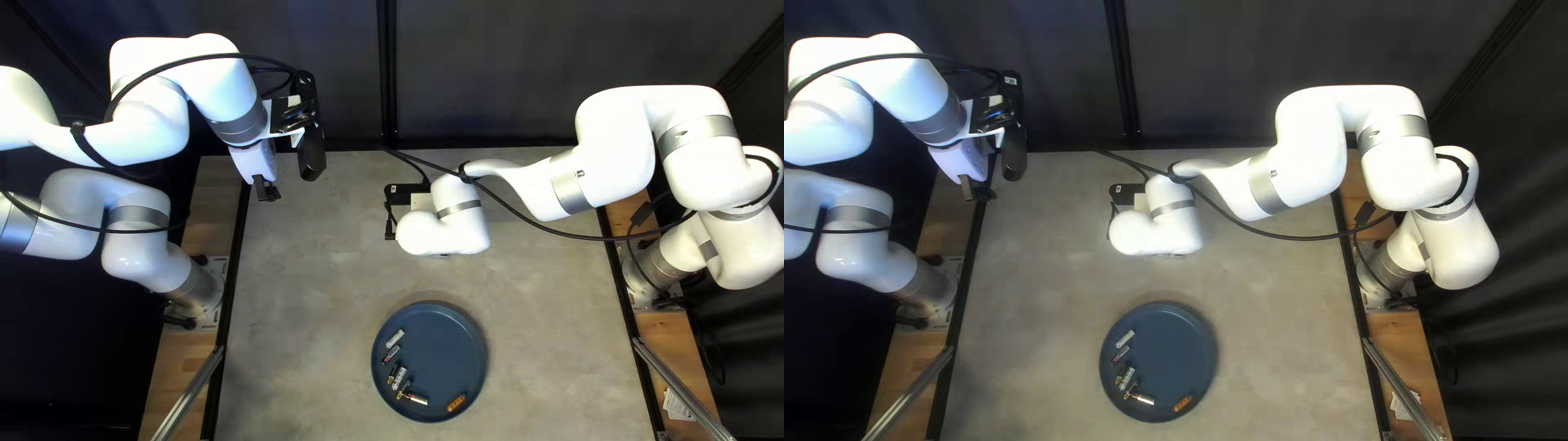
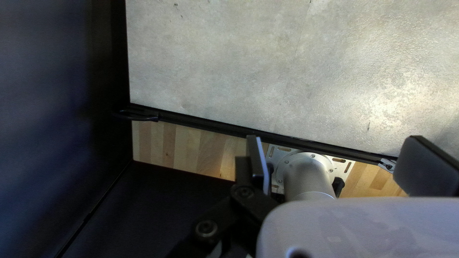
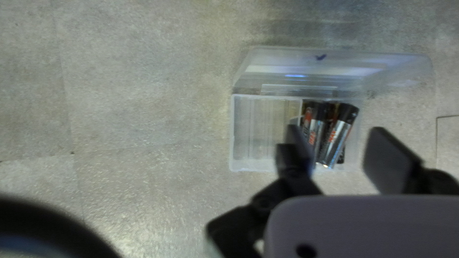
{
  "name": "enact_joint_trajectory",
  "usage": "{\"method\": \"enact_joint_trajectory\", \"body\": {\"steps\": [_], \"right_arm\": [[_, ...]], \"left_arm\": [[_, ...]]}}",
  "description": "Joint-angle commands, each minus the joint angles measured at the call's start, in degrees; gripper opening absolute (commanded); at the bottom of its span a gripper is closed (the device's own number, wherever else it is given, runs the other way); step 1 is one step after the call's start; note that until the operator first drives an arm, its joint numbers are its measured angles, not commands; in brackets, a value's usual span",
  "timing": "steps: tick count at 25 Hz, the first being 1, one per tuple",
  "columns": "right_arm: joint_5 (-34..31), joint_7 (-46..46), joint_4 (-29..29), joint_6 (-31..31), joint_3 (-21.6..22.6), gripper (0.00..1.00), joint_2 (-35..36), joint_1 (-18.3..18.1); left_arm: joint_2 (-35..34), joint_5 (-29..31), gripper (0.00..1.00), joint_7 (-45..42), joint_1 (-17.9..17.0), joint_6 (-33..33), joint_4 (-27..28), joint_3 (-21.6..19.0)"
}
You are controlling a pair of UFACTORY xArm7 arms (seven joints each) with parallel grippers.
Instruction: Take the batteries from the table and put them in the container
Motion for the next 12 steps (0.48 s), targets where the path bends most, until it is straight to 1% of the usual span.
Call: {"method": "enact_joint_trajectory", "body": {"steps": [1,4,10,12], "right_arm": [[0.3,-0.1,-0.8,-1.1,0.1,1.00,-0.3,-0.3],[0.7,-0.9,-2.1,-2.5,0.6,1.00,-1.3,-0.5],[1.8,-3.1,-8.4,-7.2,1.9,1.00,-7.6,-0.7],[2.2,-3.5,-9.3,-7.7,2.4,1.00,-8.9,-0.5]], "left_arm": [[0.0,0.0,1.00,0.0,0.0,0.0,0.0,0.0],[0.0,0.0,1.00,0.0,0.0,0.0,0.0,0.0],[0.0,0.0,1.00,0.0,0.0,0.0,0.0,0.0],[0.0,0.0,1.00,0.0,0.0,0.0,0.0,0.0]]}}
